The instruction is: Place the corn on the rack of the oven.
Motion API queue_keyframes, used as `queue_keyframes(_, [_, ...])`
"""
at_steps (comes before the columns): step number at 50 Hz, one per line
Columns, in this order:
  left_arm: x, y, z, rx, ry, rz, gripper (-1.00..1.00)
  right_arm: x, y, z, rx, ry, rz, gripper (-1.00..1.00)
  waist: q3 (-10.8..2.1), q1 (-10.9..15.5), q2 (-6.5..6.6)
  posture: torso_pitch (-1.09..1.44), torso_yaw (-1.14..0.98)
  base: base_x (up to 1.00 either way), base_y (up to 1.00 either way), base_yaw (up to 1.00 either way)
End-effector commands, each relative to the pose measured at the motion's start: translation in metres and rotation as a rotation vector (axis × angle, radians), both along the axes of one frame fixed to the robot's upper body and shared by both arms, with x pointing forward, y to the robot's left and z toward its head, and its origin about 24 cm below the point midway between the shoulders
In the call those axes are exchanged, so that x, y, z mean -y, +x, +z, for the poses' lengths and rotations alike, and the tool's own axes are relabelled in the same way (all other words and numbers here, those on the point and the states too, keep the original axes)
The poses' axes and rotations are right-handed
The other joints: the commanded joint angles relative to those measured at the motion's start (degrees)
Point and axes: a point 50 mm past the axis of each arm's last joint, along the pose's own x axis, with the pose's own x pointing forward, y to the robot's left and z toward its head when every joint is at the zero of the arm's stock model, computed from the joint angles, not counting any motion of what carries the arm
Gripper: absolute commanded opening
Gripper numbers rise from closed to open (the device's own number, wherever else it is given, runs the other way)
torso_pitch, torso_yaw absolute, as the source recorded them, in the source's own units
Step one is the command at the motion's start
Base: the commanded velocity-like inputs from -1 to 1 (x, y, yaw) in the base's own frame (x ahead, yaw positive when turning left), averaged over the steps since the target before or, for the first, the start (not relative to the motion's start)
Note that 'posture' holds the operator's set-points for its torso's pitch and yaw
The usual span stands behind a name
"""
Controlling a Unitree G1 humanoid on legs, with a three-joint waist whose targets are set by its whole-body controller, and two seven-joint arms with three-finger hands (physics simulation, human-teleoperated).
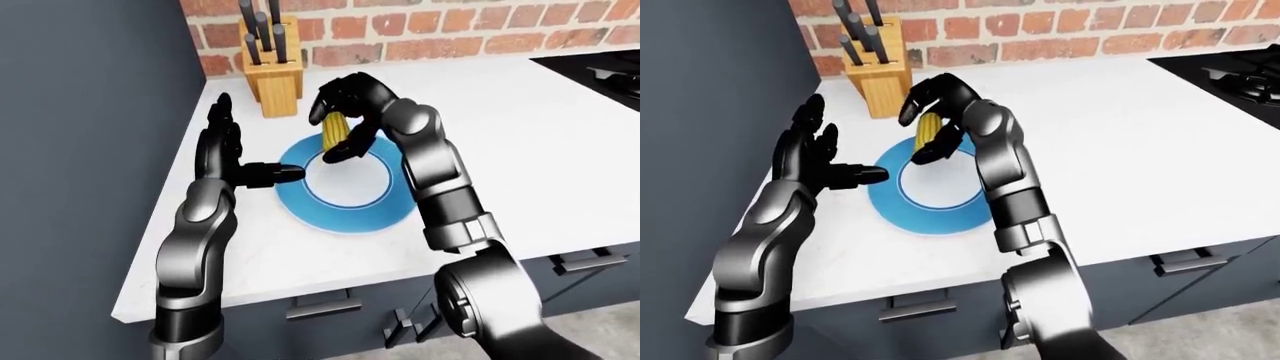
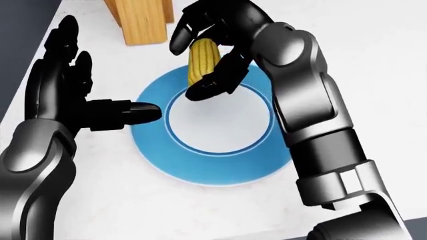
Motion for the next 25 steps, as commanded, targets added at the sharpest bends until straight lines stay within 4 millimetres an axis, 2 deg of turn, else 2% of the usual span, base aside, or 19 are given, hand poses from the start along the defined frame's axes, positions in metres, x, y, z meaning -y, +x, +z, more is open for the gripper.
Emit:
queue_keyframes(1, [0.001,-0.002,0.019,0.094,0.002,-0.003,1.00,-0.002,-0.004,0.032,0.109,0.019,0.008,-0.55,-1.70,0.00,0.13,0.00,0.00,0.00,0.00,0.00])
queue_keyframes(8, [0.001,-0.003,0.021,0.095,0.002,-0.002,1.00,0.000,-0.006,0.040,0.115,0.044,-0.011,-0.68,-1.57,0.02,0.12,0.00,0.00,0.00,0.00,0.00])
queue_keyframes(12, [0.001,-0.003,0.020,0.095,0.002,-0.002,1.00,0.002,-0.006,0.043,0.118,0.057,-0.025,-0.98,-1.56,0.02,0.10,0.00,0.00,0.00,0.00,0.00])
queue_keyframes(13, [0.001,-0.003,0.021,0.095,0.002,-0.002,1.00,0.002,-0.007,0.044,0.119,0.058,-0.026,-1.00,-1.57,0.03,0.10,0.00,0.00,0.00,0.00,0.00])
queue_keyframes(25, [0.001,-0.003,0.021,0.100,0.002,-0.003,1.00,0.012,-0.006,0.051,0.087,0.137,-0.083,-1.00,-1.54,0.09,0.04,0.00,0.00,0.00,0.00,0.00])
